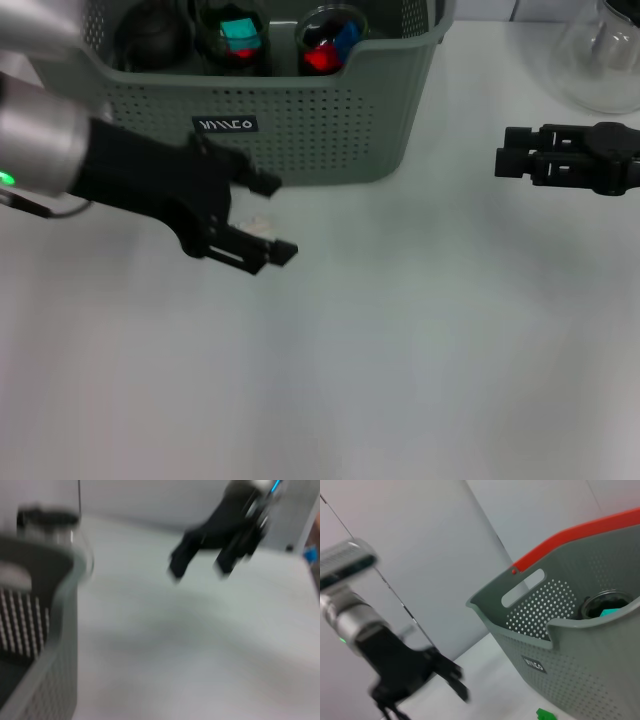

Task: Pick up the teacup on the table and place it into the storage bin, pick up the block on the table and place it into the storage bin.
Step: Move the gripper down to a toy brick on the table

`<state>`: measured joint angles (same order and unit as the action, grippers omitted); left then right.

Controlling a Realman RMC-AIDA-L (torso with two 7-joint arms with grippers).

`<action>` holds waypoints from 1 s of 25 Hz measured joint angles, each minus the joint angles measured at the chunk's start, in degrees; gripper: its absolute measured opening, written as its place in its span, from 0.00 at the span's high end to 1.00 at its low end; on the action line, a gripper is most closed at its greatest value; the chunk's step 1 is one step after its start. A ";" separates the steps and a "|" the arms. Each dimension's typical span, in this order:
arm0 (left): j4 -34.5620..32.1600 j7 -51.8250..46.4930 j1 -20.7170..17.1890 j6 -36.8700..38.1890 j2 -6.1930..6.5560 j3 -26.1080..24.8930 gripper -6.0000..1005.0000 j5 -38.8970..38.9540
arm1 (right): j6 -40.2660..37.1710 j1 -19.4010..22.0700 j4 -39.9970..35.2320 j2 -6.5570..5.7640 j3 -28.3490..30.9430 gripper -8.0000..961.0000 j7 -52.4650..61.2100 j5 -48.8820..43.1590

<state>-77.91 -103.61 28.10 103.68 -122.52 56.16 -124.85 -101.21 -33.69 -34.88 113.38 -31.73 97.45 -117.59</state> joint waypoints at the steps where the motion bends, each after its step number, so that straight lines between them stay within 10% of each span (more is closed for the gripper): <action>1: 1.74 -0.02 0.63 -1.77 -0.09 1.17 0.21 -1.86 | 0.04 0.02 0.01 0.05 0.01 0.27 0.02 0.00; 10: 11.04 -8.33 5.46 -21.16 -1.62 14.46 0.21 -17.25 | 0.27 0.52 0.05 0.17 0.64 0.27 0.06 -0.01; 25: 15.93 -17.18 10.74 -27.69 -1.83 21.09 0.21 -26.83 | 0.23 1.16 0.35 0.25 1.35 0.27 -0.40 0.00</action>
<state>-61.98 -120.79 38.84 75.98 -124.35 77.25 -151.68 -100.99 -32.53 -34.54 113.63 -30.37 97.05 -117.60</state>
